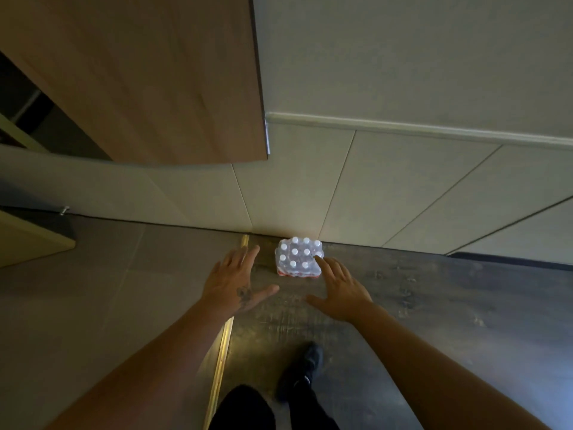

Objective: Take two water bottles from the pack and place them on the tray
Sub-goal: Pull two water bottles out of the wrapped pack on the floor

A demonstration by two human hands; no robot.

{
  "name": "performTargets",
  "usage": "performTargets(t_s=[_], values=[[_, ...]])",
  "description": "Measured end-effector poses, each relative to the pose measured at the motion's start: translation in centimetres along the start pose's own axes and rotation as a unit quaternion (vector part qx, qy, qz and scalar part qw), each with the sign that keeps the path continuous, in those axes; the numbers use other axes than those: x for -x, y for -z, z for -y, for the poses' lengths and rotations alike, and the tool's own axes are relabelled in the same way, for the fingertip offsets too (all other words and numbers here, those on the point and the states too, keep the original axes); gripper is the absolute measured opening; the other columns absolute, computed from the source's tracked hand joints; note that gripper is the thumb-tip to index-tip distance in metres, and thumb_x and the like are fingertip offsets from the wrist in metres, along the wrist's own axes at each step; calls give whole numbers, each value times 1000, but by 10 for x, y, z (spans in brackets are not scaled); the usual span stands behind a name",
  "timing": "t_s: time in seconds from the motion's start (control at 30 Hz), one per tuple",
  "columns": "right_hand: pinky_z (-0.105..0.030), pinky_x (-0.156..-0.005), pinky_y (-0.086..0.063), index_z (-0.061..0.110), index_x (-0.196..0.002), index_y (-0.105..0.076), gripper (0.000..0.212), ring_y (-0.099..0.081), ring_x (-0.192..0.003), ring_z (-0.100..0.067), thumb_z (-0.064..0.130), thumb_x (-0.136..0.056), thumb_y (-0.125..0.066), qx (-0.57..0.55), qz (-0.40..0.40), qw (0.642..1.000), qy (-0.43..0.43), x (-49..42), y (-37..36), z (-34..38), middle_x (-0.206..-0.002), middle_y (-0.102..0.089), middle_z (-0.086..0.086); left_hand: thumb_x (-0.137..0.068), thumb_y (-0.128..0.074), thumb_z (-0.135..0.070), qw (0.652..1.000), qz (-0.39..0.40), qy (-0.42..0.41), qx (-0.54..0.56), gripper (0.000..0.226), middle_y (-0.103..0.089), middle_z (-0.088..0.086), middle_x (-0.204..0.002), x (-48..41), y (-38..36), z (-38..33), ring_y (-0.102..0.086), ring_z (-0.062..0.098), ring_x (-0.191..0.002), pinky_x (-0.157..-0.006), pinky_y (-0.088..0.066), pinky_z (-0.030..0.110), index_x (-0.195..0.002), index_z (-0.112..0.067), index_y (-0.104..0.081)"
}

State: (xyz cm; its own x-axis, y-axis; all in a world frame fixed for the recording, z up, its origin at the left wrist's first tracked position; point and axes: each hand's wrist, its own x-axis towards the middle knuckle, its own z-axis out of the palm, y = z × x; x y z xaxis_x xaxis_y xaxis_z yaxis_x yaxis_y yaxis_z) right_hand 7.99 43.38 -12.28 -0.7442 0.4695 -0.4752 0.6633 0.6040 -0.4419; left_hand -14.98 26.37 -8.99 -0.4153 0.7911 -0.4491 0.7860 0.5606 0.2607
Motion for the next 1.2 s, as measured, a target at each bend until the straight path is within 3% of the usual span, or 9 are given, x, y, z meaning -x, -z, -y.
performTargets(t_s=[0.17, 0.4, 0.7, 0.87, 1.03, 1.1, 1.2], values=[[-55, -132, -25, 28, -171, -1, 109, -5, -168, -26, 81, -91, -51, -25, 31, 999, -33, -54, -5, -27, -182, -4, -1, -81, -45, -97, 998, 33, -11, 57, 119, -18, 6, -183, -67, -13, 6, -17, 28, -168, -132, -29, 52, -173, -31, -10], [-52, -133, -23, 25, -171, -7, 107, -8, -167, -26, 78, -91, -55, -47, 2, 997, -60, -154, -68, -71, -181, -11, -3, -84, -51, -91, 994, 27, -58, 90, 114, -15, 3, -183, -178, -76, 14, -19, 26, -168, -128, -33, 49, -173, -32, -10], [-54, -133, -17, 23, -171, -2, 108, -1, -168, -27, 75, -94, -56, -49, 28, 995, -85, -325, -227, -162, -182, -3, -3, -86, -62, -83, 990, 84, -52, 101, 115, 1, 0, -185, -331, -267, 70, 3, 27, -171, -137, -14, 53, -173, -34, -5], [-54, -132, -16, 23, -171, -7, 102, -7, -168, -28, 72, -96, -56, -28, -10, 998, -61, -412, -305, -218, -181, -11, -4, -80, -68, -83, 989, 82, -47, 118, 121, -1, -1, -185, -416, -377, 103, 0, 30, -171, -135, -18, 60, -173, -34, -8], [-43, -132, -7, 20, -170, -11, 75, -6, -168, -25, 54, -110, -42, 8, -46, 998, -46, -480, -357, -255, -181, -11, -6, -82, -73, -78, 989, 39, -68, 125, 119, -10, 1, -184, -474, -448, 127, -14, 28, -169, -131, -33, 54, -173, -30, -13], [-45, -133, -10, 19, -168, -17, 68, -12, -167, -27, 49, -112, -41, 30, -63, 997, -38, -499, -367, -263, -180, -18, -7, -86, -72, -74, 989, 22, -79, 126, 116, -7, -1, -185, -486, -463, 133, -12, 26, -169, -130, -33, 51, -173, -29, -12], [-47, -132, -22, 19, -162, -33, 61, -35, -159, -28, 48, -111, -45, 73, -104, 992, -25, -516, -374, -267, -170, -41, -8, -92, -78, -57, 987, 4, -65, 148, 106, -10, -2, -184, -496, -473, 134, -16, 25, -168, -129, -33, 47, -173, -28, -15]])
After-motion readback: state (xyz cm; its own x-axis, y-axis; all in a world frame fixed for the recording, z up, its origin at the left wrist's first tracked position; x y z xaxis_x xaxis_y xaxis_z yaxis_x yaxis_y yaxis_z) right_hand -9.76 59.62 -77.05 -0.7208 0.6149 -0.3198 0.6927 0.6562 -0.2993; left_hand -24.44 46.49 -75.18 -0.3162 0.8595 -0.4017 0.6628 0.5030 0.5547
